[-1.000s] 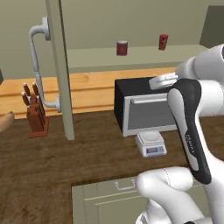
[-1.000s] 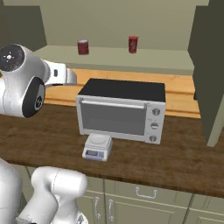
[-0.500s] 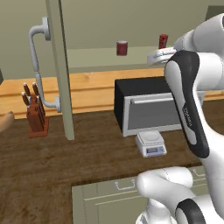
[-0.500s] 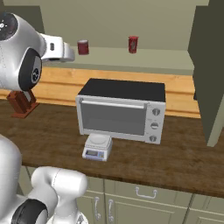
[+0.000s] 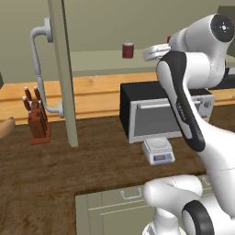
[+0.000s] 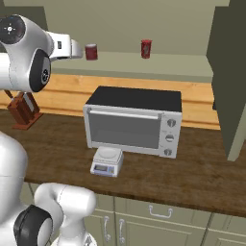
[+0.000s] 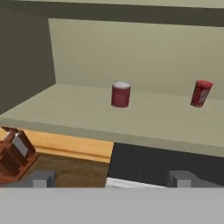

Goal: Pick the canned food and place it on the digital scale for weighing, and close the cabinet.

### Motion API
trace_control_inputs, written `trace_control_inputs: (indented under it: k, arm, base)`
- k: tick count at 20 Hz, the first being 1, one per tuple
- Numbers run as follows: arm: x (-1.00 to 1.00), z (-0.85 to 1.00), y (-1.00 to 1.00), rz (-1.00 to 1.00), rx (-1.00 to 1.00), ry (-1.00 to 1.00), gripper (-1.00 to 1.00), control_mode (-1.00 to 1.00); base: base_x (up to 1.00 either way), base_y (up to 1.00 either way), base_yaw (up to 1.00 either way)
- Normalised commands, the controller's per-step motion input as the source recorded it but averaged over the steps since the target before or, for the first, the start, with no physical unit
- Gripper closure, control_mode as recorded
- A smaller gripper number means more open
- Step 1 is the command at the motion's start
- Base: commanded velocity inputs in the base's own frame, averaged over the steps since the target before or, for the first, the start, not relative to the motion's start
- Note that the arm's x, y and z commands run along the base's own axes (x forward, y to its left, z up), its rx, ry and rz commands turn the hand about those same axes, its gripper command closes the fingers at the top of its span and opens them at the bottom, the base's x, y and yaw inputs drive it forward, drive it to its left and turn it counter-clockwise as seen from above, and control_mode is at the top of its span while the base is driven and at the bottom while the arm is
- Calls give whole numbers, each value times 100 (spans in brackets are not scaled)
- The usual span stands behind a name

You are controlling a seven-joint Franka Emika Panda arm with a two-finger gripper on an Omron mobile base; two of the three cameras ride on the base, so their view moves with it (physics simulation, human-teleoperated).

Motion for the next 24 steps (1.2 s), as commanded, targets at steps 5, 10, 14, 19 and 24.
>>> trace_control_inputs:
  k: [5,10,14,19,24]
  arm:
    - [62,0,14,0,0,-8,-100,-100]
    - [62,6,19,0,0,-3,-100,-100]
    - [48,16,23,0,0,0,-100,-100]
    - [57,8,8,0,7,3,-100,-100]
    - [70,0,0,-4,0,4,-100,-100]
  base:
    - [0,0,0]
    - [0,0,0]
    - [0,0,0]
    - [0,0,0]
    - [0,0,0]
